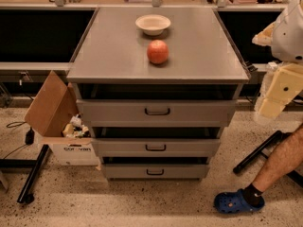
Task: Open bottom drawer
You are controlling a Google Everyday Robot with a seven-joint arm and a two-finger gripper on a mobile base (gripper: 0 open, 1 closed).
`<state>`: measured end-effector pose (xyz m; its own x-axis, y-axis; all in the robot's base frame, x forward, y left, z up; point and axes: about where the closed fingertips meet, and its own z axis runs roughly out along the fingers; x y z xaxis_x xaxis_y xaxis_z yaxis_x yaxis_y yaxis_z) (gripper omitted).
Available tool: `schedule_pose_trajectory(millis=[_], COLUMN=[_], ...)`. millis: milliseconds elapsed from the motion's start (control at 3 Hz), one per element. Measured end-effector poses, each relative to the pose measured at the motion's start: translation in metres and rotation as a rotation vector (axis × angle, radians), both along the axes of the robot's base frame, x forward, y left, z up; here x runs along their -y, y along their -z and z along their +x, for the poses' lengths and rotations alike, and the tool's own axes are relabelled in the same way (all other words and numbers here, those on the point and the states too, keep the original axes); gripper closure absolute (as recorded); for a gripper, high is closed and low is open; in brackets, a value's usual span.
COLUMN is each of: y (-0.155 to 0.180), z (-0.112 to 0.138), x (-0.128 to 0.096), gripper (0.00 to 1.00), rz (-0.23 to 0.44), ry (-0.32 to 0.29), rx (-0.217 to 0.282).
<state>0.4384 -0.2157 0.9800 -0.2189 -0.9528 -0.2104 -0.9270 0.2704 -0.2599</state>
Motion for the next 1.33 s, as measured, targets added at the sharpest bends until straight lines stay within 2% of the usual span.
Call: schedule_pose_trajectory(millis=[333, 667, 1000, 1333], y=[0.0, 0.023, 0.071, 0.125], z=[0.0, 0.002, -0.006, -0.024], x=[0.0, -0.003, -0.012, -0.023], gripper=[0.0, 0.0, 0.0, 0.0], rz=[0.0, -0.018, 0.0, 0.029], ry=[0.0, -0.034, -0.086, -0.141], rx=[0.0, -0.054, -0.139, -0.215])
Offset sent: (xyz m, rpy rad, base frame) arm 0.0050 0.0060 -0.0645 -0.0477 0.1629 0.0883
